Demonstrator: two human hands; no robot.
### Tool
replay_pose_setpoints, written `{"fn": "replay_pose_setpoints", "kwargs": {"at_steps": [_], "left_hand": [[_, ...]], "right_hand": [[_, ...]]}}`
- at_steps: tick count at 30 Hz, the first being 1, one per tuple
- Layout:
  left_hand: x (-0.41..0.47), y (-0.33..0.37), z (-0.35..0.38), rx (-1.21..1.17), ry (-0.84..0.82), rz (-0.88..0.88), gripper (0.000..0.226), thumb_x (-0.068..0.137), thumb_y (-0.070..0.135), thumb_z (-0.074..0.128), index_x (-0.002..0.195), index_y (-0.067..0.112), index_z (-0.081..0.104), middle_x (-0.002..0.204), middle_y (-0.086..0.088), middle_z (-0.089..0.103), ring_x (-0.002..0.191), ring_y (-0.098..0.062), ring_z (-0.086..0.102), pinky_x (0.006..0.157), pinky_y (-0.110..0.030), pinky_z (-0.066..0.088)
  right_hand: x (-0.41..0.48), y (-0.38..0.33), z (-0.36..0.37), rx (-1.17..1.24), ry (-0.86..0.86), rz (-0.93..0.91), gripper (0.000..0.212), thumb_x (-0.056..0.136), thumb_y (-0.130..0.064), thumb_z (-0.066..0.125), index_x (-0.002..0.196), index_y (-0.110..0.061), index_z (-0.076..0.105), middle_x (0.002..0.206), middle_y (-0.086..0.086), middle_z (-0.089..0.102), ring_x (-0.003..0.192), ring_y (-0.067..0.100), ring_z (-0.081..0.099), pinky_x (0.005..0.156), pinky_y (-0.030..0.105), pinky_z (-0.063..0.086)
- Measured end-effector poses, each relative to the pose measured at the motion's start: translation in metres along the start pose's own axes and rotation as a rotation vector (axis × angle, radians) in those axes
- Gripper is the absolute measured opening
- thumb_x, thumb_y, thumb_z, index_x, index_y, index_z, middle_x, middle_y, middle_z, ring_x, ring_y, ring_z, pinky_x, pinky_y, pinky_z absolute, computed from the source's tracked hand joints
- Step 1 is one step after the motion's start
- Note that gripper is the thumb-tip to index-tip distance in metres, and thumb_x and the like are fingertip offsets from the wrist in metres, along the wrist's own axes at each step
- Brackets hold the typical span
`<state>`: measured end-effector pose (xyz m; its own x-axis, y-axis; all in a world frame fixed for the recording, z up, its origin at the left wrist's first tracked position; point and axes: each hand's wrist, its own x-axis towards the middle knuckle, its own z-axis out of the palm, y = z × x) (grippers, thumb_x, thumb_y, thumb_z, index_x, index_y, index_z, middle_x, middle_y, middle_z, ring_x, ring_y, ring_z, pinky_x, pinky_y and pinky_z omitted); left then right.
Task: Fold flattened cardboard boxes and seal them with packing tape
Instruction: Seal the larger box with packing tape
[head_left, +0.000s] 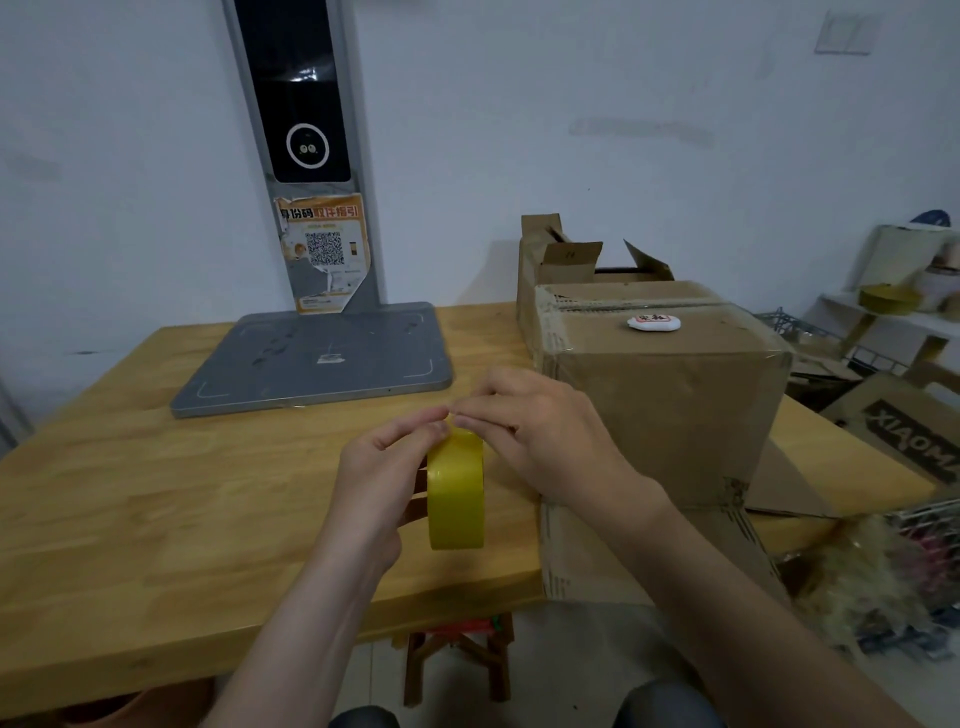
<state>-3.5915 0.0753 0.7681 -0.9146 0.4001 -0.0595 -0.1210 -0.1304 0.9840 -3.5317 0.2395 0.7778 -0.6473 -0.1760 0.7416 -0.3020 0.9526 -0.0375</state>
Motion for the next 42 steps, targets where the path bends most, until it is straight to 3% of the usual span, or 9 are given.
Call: {"fn": "replay_pose_setpoints", "kwargs": {"at_steps": [4, 9, 12, 18, 22, 26, 29, 33, 42], "left_hand": [[-0.002, 0.002, -0.003, 0.03, -0.009, 0.05, 0.01, 0.09, 0.025, 0.076, 0.095, 0.031, 0.082, 0.087, -0.001, 0.079, 0.073, -0.016, 0.074, 0.059, -0.032, 0.055], [-0.007, 0.0, -0.006, 0.056, -0.009, 0.144, 0.016, 0.095, 0.023, 0.071, 0.105, 0.034, 0.078, 0.087, -0.002, 0.079, 0.079, -0.019, 0.074, 0.063, -0.032, 0.055], [-0.008, -0.002, -0.007, 0.052, -0.01, 0.142, 0.018, 0.097, 0.026, 0.068, 0.11, 0.036, 0.075, 0.089, -0.002, 0.079, 0.084, -0.02, 0.075, 0.066, -0.034, 0.055], [-0.004, -0.004, -0.018, 0.031, 0.043, 0.101, 0.017, 0.09, 0.034, 0.075, 0.108, 0.035, 0.076, 0.091, -0.005, 0.079, 0.089, -0.025, 0.076, 0.078, -0.044, 0.062], [-0.001, -0.005, -0.039, 0.102, 0.093, 0.109, 0.024, 0.087, 0.027, 0.08, 0.109, 0.036, 0.075, 0.087, -0.005, 0.079, 0.092, -0.029, 0.074, 0.083, -0.049, 0.06], [0.004, -0.007, -0.069, 0.336, 0.167, 0.205, 0.04, 0.084, 0.019, 0.082, 0.117, 0.036, 0.07, 0.086, 0.004, 0.077, 0.084, -0.004, 0.069, 0.068, -0.029, 0.055], [0.016, -0.01, -0.103, 0.766, 0.252, 0.302, 0.054, 0.078, 0.025, 0.08, 0.128, 0.038, 0.064, 0.094, 0.007, 0.078, 0.087, -0.01, 0.07, 0.072, -0.035, 0.057], [0.028, -0.012, -0.154, 1.328, 0.293, 0.307, 0.06, 0.081, 0.029, 0.076, 0.138, 0.039, 0.058, 0.125, 0.01, 0.071, 0.116, -0.019, 0.064, 0.081, -0.035, 0.052], [0.054, -0.039, -0.247, 1.611, 0.322, 0.134, 0.053, 0.091, 0.029, 0.065, 0.138, 0.047, 0.051, 0.122, 0.01, 0.07, 0.117, -0.02, 0.063, 0.087, -0.041, 0.045]], "right_hand": [[0.005, -0.001, 0.01, 0.186, 0.003, 0.109, 0.019, 0.096, -0.03, 0.068, 0.111, -0.026, 0.077, 0.096, -0.008, 0.07, 0.088, 0.012, 0.065, 0.07, 0.041, 0.056], [0.011, -0.005, 0.006, 0.474, 0.044, 0.431, 0.017, 0.079, -0.028, 0.085, 0.096, -0.027, 0.081, 0.076, -0.019, 0.069, 0.055, 0.006, 0.053, 0.061, 0.018, 0.045], [0.01, -0.006, 0.006, 0.422, -0.018, 0.379, 0.004, 0.083, -0.026, 0.082, 0.084, -0.028, 0.079, 0.082, -0.016, 0.069, 0.064, 0.007, 0.053, 0.064, 0.023, 0.047], [0.007, -0.007, 0.019, 0.193, -0.188, 0.116, 0.02, 0.097, -0.03, 0.063, 0.111, -0.032, 0.076, 0.105, -0.013, 0.063, 0.101, 0.014, 0.056, 0.083, 0.043, 0.051], [0.014, -0.009, 0.028, 0.287, -0.218, 0.146, 0.019, 0.094, -0.027, 0.069, 0.11, -0.034, 0.078, 0.104, -0.019, 0.072, 0.102, 0.011, 0.062, 0.092, 0.043, 0.049], [0.029, -0.017, 0.041, 0.505, -0.299, 0.402, 0.029, 0.094, -0.029, 0.069, 0.123, -0.036, 0.071, 0.094, -0.022, 0.075, 0.1, -0.002, 0.066, 0.098, 0.037, 0.053], [0.04, -0.025, 0.067, 0.344, -0.456, 0.38, 0.036, 0.095, -0.038, 0.066, 0.131, -0.04, 0.065, 0.114, -0.02, 0.071, 0.109, 0.003, 0.062, 0.1, 0.036, 0.051], [0.055, -0.041, 0.1, 0.158, -0.66, 0.353, 0.049, 0.095, -0.046, 0.064, 0.142, -0.036, 0.055, 0.146, -0.007, 0.055, 0.136, 0.017, 0.048, 0.11, 0.038, 0.042], [0.07, -0.061, 0.152, 0.073, -0.843, 0.432, 0.057, 0.093, -0.053, 0.063, 0.147, -0.038, 0.048, 0.154, -0.005, 0.045, 0.14, 0.024, 0.043, 0.107, 0.046, 0.045]]}}
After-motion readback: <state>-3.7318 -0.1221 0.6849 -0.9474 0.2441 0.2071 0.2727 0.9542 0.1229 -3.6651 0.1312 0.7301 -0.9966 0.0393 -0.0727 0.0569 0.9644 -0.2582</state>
